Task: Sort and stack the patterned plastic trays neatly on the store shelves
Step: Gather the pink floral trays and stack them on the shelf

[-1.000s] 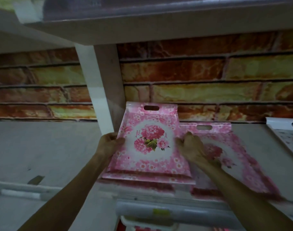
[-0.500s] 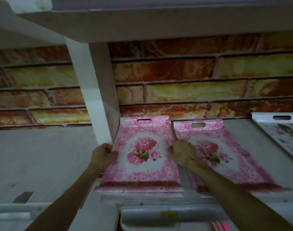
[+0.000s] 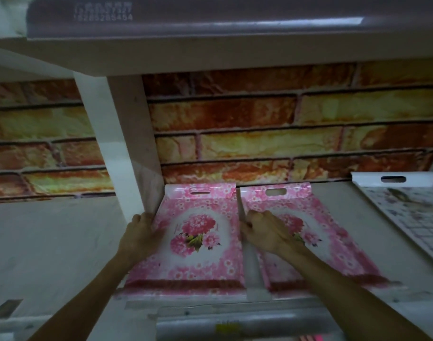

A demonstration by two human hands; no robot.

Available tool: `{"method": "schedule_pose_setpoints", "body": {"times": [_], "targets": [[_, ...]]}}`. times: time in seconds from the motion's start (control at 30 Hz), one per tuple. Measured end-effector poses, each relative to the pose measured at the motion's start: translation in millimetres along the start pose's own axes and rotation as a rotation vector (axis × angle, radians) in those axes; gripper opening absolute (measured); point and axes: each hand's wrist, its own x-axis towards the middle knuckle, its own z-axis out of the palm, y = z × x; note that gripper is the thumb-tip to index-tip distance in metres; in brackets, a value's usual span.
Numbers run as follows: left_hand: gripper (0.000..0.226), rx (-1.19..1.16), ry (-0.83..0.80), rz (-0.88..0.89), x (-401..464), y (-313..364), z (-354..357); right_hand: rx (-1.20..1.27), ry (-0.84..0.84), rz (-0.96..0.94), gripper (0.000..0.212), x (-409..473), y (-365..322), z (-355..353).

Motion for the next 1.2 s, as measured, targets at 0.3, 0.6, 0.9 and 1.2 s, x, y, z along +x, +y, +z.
{"method": "schedule_pose_setpoints", "body": {"times": [0.3,0.6,0.9,1.2], "targets": [[0.018,-0.448,-0.155,0.222,-28,121,29,0.088,0.153,0.032,0.032,-54,77,-29],[0.053,0.085,-0.316,0.283,-8,213,102,0.174,0.198,0.104,0.031,-83,135,-48],[0.079,-0.122,-0.168,0.116,1,231,125,0.147,0.227,0.163,0.03,-89,173,-52],[0.028,-0.533,-0.092,0.016,-5,243,94,0.133,0.203,0.337,0.019,-85,197,-45]]}}
